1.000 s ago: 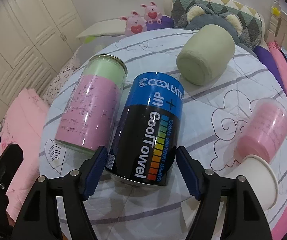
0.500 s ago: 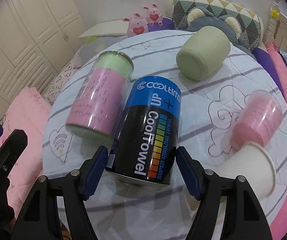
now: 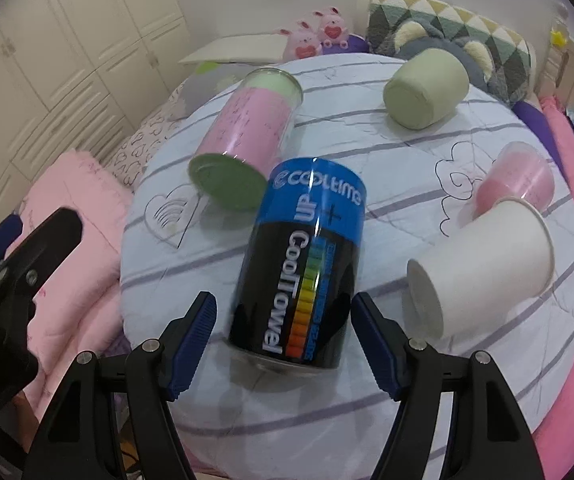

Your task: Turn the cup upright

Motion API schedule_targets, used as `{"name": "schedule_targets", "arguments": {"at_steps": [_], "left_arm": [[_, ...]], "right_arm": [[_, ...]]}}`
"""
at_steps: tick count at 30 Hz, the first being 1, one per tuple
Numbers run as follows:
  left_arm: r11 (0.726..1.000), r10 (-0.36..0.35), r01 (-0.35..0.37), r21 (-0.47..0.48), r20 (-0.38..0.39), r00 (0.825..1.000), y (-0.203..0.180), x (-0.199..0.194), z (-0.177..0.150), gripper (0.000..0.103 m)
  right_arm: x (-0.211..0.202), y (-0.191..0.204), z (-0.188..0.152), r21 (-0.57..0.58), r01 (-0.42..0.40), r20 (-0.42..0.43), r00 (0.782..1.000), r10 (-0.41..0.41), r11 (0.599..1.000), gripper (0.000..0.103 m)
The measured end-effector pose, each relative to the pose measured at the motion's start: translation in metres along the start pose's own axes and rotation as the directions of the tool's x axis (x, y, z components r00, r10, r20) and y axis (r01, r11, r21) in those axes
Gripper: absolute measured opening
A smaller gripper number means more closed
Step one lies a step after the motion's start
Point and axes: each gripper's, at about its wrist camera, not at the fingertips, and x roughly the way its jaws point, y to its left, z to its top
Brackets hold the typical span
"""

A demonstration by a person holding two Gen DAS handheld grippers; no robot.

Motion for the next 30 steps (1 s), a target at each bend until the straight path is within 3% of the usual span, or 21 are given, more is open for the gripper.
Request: {"name": "schedule_targets", "arguments": {"at_steps": [10,12,16,21,30], "left_arm": [[1.000,-0.020,0.020,0.004,-0.002,1.000,-0.016,-0.007,-0.002,0.103],[0.999,-0.042,0.042,0.008,-0.012,0.999,-0.025,-0.006,0.001,0.103],[0.998,-0.059,0.060,0.027,-0.034,0.998,-0.044,0.001,0.002,0.103],[0.994,-0.082,0.088,0.063,-0.100,0.992,-0.079,0.019,0.002,0.103],[0.991,-0.045,0.070,0.113,-0.208,0.977,-0.126,0.055,0.001,0.103]], "right_arm": [[-0.023,-0.004,-0.011,-0.026,-0.002,0.064,0.998,0.004,1.000,0.072],[-0.034,-0.009,-0.013,-0.045,0.041,0.096,0.995,-0.036,0.998,0.080],[-0.057,-0.030,-0.018,-0.052,0.122,0.148,0.982,-0.114,0.991,0.081],[-0.071,-0.061,-0.020,-0.029,0.199,0.187,0.964,-0.190,0.980,0.081],[-0.072,-0.104,-0.018,0.004,0.169,0.225,0.960,-0.165,0.986,0.081]]}}
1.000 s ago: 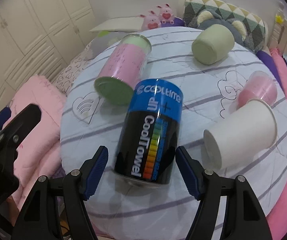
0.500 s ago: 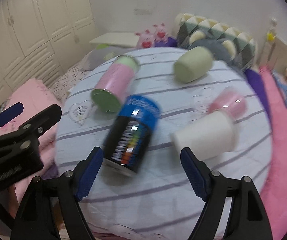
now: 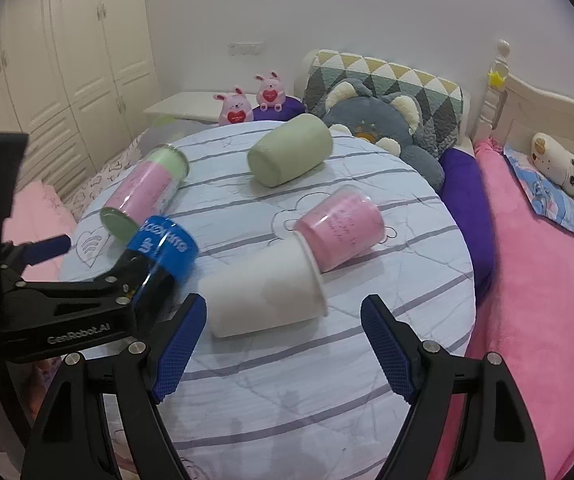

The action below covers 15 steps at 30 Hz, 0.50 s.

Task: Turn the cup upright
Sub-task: 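Grasp the blue tumbler with the left tool and rotate it upright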

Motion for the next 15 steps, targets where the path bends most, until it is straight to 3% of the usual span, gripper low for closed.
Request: {"name": "schedule_targets", "arguments": {"at_steps": [11,15], "left_arm": [[1.000,0.007,-0.008,-0.006,-0.069,0.998,-0.016,0.032,0.005,0.102],[1.000,0.005,-0.007,-0.015,-0.090,0.996,-0.018,0.040,0.005,0.090]], "right_arm": [[0.015,-0.023,0.001,0.031,-0.052,0.016,0.999,0.052,0.998,0.081],[0.019,-0.026,0.002,0.032,-0.063,0.014,0.998,0.063,0.997,0.081]]}}
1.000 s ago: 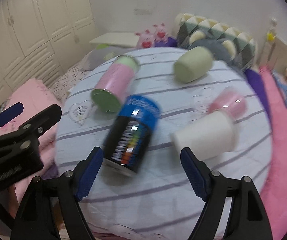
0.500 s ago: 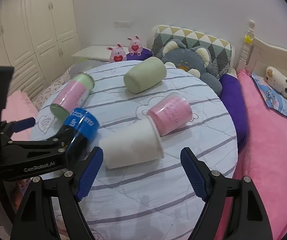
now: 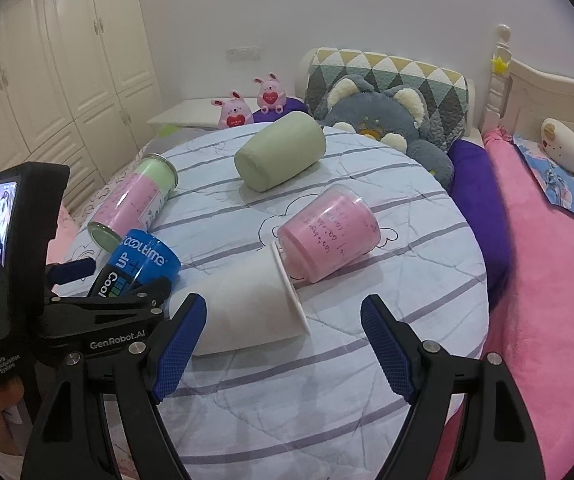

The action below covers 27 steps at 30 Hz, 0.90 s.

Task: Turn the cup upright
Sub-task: 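Grasp the blue tumbler with the left tool and rotate it upright, then lower the upright blue tumbler onto the table with the left tool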

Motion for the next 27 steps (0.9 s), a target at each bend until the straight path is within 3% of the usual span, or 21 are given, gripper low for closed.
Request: {"name": "schedule_targets", "arguments": {"at_steps": [5,8,14,27], "left_arm": [[1.000,-0.004,0.004,0.002,-0.024,1.000,-0.003,0.010,0.003,0.085],[1.000,-0.017,0.017,-0.003,-0.018,1.000,-0.003,0.010,0.004,0.069],[0.999,-0.033,0.033,-0.009,0.007,0.999,0.002,0.000,0.003,0.069],[0.999,-0.037,0.043,-0.027,0.198,0.980,0.019,-0.041,0.007,0.068]], "right_arm": [[0.002,-0.003,0.000,-0.001,-0.012,0.002,1.000,0.012,1.000,0.081],[0.004,-0.004,0.000,0.002,-0.016,-0.001,1.000,0.016,1.000,0.081],[0.004,-0.005,0.000,0.004,-0.017,-0.001,1.000,0.017,1.000,0.081],[-0.002,0.009,0.003,-0.007,-0.051,0.040,0.998,0.051,0.999,0.081]]}}
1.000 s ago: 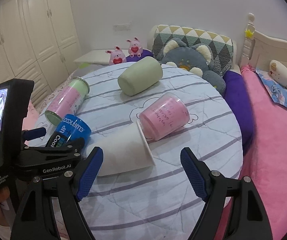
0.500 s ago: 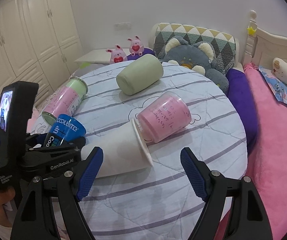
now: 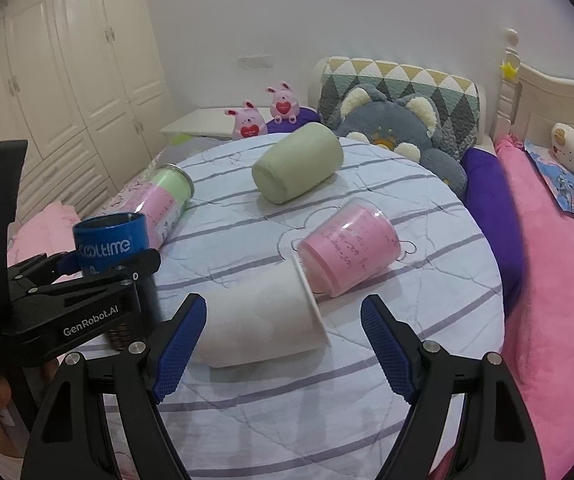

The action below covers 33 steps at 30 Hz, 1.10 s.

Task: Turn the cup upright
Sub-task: 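Lower the upright blue tumbler onto the table with the left tool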

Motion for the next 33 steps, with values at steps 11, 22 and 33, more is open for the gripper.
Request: {"name": "schedule_targets", "arguments": {"at_steps": [11,22,33], "left_arm": [[1.000,-0.004,0.003,0.021,0.020,1.000,-0.005,-0.002,-0.004,0.068],[0.999,-0.001,0.000,0.038,0.022,1.000,-0.009,-0.008,-0.010,0.068],[0.999,0.030,-0.033,0.040,0.086,0.996,-0.007,-0.028,-0.010,0.096]], "right_arm": [[0.008,0.007,-0.005,-0.011,0.003,-0.004,1.000,-0.003,1.000,0.081],[0.007,0.007,-0.004,-0.007,0.002,0.007,1.000,-0.002,1.000,0.081],[-0.005,0.008,-0.005,-0.009,0.009,0.030,0.999,-0.009,1.000,0.081]]}}
